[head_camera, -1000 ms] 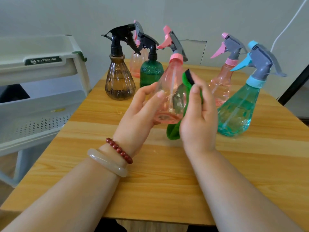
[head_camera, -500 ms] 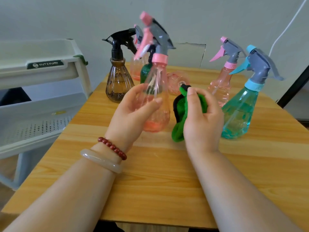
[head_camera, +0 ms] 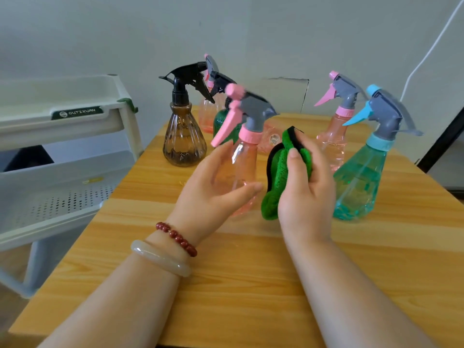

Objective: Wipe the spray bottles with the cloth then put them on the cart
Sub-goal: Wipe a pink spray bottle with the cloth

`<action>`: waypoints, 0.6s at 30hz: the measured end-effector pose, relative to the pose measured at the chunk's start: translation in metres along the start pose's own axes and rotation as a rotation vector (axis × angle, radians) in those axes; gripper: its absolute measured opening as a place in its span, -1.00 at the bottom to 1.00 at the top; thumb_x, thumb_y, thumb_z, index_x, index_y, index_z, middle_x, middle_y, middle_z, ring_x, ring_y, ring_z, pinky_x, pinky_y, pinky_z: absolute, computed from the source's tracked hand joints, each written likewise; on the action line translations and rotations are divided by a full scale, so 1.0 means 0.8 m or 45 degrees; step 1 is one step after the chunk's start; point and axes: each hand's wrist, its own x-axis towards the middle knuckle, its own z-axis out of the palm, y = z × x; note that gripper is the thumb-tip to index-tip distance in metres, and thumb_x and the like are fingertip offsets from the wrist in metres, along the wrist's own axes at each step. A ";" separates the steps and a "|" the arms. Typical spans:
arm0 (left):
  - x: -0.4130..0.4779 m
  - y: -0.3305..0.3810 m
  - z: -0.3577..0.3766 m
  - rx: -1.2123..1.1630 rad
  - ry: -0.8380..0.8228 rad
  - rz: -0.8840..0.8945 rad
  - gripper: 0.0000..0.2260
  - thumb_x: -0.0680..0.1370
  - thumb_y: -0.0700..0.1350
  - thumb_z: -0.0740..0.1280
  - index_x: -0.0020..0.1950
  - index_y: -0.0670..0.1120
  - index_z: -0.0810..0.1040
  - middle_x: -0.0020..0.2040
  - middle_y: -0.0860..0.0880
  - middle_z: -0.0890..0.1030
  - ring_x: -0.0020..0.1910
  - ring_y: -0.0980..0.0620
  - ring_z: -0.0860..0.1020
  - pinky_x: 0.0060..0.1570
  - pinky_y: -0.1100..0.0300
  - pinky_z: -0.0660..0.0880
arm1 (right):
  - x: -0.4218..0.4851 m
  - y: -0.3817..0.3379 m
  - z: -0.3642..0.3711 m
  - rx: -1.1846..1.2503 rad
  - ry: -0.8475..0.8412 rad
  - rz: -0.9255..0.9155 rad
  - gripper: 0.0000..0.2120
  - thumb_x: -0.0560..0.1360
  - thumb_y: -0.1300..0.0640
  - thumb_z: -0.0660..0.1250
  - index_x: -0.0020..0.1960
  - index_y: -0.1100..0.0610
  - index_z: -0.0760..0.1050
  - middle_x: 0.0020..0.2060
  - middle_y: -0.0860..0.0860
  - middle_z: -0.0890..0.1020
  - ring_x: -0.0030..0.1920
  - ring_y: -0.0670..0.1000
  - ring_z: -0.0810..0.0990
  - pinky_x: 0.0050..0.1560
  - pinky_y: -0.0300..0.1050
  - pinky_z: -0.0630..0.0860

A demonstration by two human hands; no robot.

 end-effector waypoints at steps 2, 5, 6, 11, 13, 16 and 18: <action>-0.001 0.001 -0.001 -0.152 0.073 0.015 -0.19 0.34 0.26 0.45 0.53 0.08 0.28 0.36 0.08 0.51 0.36 0.15 0.46 0.32 0.02 0.48 | 0.000 0.003 0.000 -0.015 -0.006 0.000 -0.75 0.58 0.06 0.18 0.18 -0.22 0.43 0.12 -0.36 0.52 0.22 -0.34 0.47 0.25 -0.37 0.37; -0.003 0.009 -0.002 -0.348 0.228 0.034 -0.29 0.40 0.21 0.44 0.48 0.02 0.32 0.23 0.03 0.62 0.26 0.10 0.56 0.25 0.04 0.52 | -0.001 0.006 0.001 -0.036 -0.008 -0.010 -0.75 0.58 0.06 0.19 0.23 -0.13 0.46 0.16 -0.30 0.53 0.26 -0.30 0.46 0.30 -0.32 0.37; -0.003 0.012 -0.004 -0.407 0.281 0.026 -0.35 0.45 0.19 0.45 0.45 -0.02 0.36 0.17 0.05 0.65 0.21 0.12 0.59 0.19 0.11 0.55 | -0.002 0.006 0.001 -0.033 -0.007 -0.009 -0.74 0.58 0.07 0.20 0.24 -0.11 0.47 0.18 -0.25 0.55 0.27 -0.27 0.47 0.31 -0.29 0.38; -0.001 0.019 -0.007 -0.433 0.304 0.033 -0.62 0.45 0.10 0.34 0.21 -0.01 0.56 -0.02 0.07 0.71 -0.02 0.13 0.65 -0.06 0.27 0.58 | -0.003 0.002 0.005 0.014 -0.051 -0.001 -0.74 0.56 0.09 0.21 0.19 -0.16 0.49 0.18 -0.19 0.59 0.26 -0.21 0.50 0.31 -0.21 0.42; -0.003 0.020 -0.001 -0.320 0.241 0.098 -0.72 0.50 0.09 0.31 0.15 0.04 0.60 -0.02 -0.13 0.66 -0.04 -0.09 0.60 -0.08 0.10 0.57 | -0.004 0.002 0.006 0.003 -0.074 -0.060 -0.72 0.54 0.13 0.22 0.21 -0.11 0.49 0.16 -0.20 0.57 0.25 -0.21 0.49 0.29 -0.26 0.39; -0.003 0.014 0.013 -0.200 0.203 0.162 -0.84 0.60 0.10 0.25 0.17 0.23 0.52 0.00 -0.06 0.66 0.00 0.02 0.59 0.06 0.11 0.54 | -0.004 0.004 0.005 -0.049 -0.033 -0.183 -0.70 0.56 0.20 0.22 0.27 0.09 0.51 0.17 -0.07 0.56 0.28 -0.16 0.48 0.31 -0.25 0.37; -0.001 0.011 0.020 -0.103 0.189 0.177 -0.84 0.62 0.07 0.21 0.17 0.30 0.45 0.02 0.11 0.63 0.04 0.23 0.56 0.06 0.31 0.50 | -0.002 0.003 0.003 -0.080 0.028 -0.271 -0.71 0.58 0.22 0.22 0.28 0.17 0.50 0.18 -0.11 0.55 0.28 -0.23 0.47 0.29 -0.31 0.35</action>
